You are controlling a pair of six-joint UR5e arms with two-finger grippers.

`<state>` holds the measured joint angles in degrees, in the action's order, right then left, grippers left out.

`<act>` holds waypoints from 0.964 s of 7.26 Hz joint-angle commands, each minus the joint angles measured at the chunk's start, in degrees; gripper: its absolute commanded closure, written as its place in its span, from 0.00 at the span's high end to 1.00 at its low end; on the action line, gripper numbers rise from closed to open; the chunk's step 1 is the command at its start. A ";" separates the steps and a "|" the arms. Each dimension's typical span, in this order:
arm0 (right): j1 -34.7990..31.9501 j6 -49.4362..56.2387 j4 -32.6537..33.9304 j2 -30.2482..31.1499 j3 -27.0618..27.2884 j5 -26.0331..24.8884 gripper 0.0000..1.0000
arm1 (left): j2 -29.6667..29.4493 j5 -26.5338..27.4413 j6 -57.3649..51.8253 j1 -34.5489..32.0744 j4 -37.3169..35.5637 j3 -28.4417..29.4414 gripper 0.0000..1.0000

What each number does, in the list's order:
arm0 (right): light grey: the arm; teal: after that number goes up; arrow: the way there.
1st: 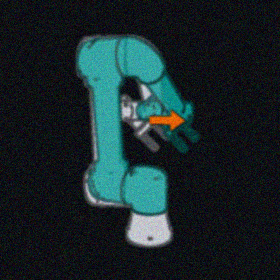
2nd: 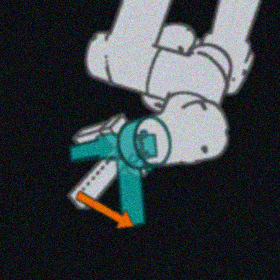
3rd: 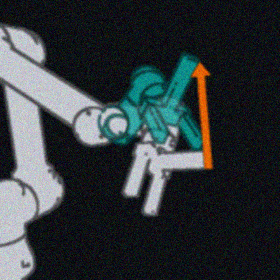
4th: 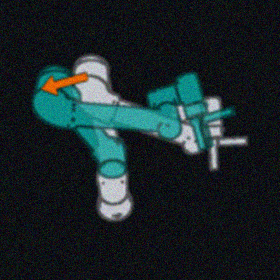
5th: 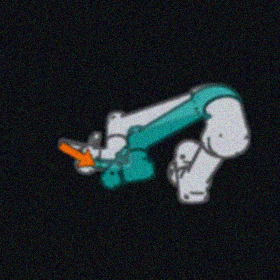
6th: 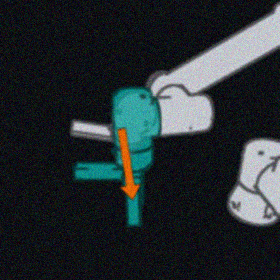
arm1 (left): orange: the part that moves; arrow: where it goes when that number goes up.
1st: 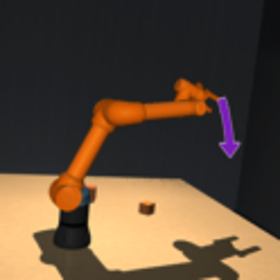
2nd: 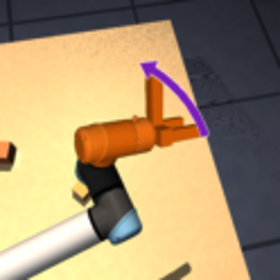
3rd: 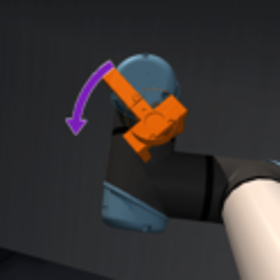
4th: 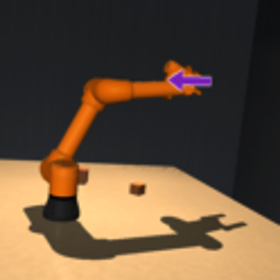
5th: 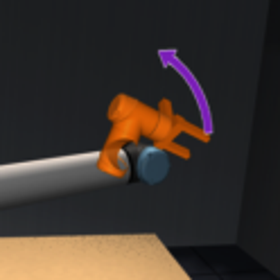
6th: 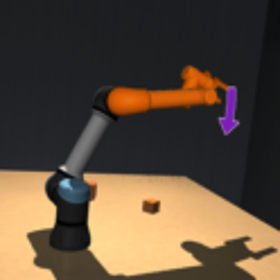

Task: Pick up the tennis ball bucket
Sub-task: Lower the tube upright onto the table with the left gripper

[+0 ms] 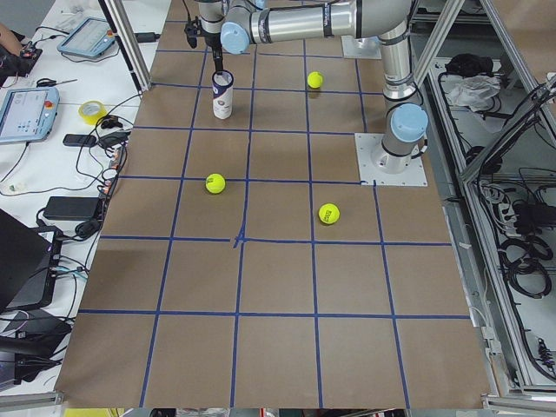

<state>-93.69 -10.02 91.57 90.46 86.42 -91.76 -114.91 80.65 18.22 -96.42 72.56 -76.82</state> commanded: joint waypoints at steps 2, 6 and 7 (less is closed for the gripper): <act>0.00 0.00 -0.08 0.16 0.15 0.00 1.00 | -0.06 -0.23 -0.03 0.00 -0.66 0.18 0.98; 0.00 0.00 -0.08 0.16 0.15 -0.09 1.00 | 1.34 0.55 -0.29 0.00 3.88 2.10 0.99; 0.00 0.00 -0.08 0.16 0.15 -0.09 1.00 | 2.57 0.99 -1.77 0.09 8.00 4.02 0.99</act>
<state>-93.69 -10.02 91.49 90.62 86.57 -91.84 -113.55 81.12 17.64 -96.39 76.46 -74.54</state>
